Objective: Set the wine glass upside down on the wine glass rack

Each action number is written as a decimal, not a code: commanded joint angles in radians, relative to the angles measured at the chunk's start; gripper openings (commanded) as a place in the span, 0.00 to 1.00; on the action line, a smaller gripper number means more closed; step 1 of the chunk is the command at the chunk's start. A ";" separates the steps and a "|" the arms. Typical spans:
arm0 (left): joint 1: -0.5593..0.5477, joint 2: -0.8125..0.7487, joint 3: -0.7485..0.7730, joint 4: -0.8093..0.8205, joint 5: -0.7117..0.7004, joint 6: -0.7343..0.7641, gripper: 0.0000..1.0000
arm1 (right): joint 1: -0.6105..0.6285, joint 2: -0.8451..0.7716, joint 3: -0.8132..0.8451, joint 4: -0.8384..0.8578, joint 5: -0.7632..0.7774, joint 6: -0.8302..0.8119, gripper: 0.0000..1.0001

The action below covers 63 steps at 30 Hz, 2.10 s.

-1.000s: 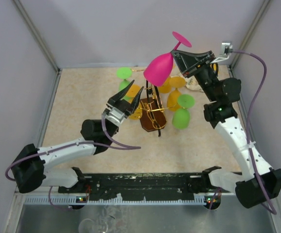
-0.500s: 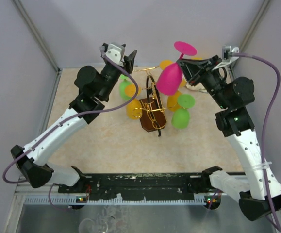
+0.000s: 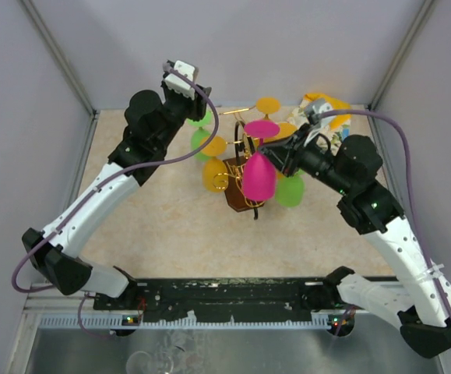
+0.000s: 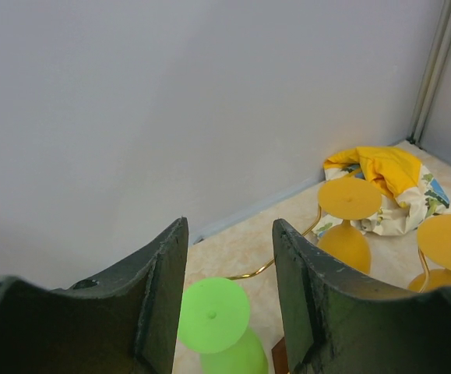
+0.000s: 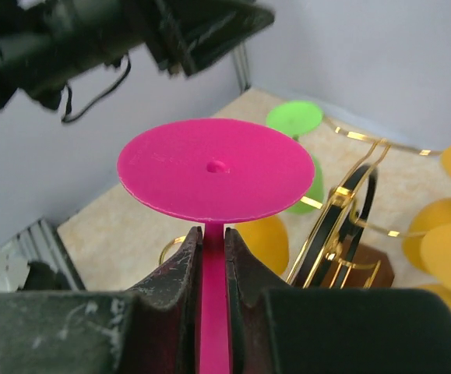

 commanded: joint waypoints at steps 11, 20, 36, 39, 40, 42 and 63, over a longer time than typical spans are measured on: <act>0.045 -0.039 -0.033 0.029 0.023 -0.035 0.54 | 0.263 -0.129 -0.203 -0.070 0.228 -0.023 0.00; 0.062 -0.055 -0.073 0.061 0.032 -0.037 0.54 | 0.368 -0.132 -0.388 0.147 0.365 -0.052 0.00; 0.087 -0.074 -0.130 0.104 0.041 -0.031 0.54 | 0.423 -0.049 -0.420 0.290 0.465 -0.111 0.00; 0.088 -0.078 -0.132 0.105 0.043 -0.032 0.54 | 0.440 -0.021 -0.416 0.292 0.481 -0.119 0.00; 0.088 -0.078 -0.132 0.105 0.044 -0.032 0.54 | 0.444 -0.018 -0.417 0.294 0.486 -0.120 0.00; 0.090 -0.081 -0.134 0.104 0.044 -0.032 0.53 | 0.446 -0.013 -0.420 0.300 0.493 -0.121 0.00; 0.103 -0.102 -0.147 0.109 0.052 -0.030 0.54 | 0.491 0.057 -0.499 0.485 0.586 -0.121 0.00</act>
